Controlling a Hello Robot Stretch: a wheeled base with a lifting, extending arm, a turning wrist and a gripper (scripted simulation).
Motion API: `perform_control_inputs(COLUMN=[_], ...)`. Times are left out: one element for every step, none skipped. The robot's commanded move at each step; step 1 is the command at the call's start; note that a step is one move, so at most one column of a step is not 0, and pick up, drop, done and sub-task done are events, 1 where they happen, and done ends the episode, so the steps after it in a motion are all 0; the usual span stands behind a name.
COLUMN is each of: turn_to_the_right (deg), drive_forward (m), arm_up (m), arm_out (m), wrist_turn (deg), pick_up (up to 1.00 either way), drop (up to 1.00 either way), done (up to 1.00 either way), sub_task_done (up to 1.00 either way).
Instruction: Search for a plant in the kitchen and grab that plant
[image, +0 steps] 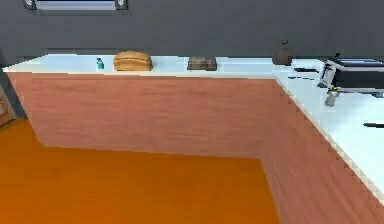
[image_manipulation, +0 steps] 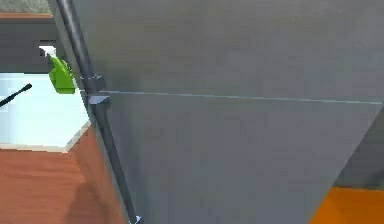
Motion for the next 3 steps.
perform_control_inputs(turn_to_the_right=[0.0,21.0,0.0], drive_forward=[0.20,0.00,1.00], arm_up=[0.00,0.00,0.00], arm_out=[0.00,0.00,0.00], wrist_turn=[0.0,0.0,0.0], pick_up=[0.00,0.00,0.00], drop=[0.00,0.00,0.00], done=[0.00,0.00,0.00], sub_task_done=[0.00,0.00,0.00])
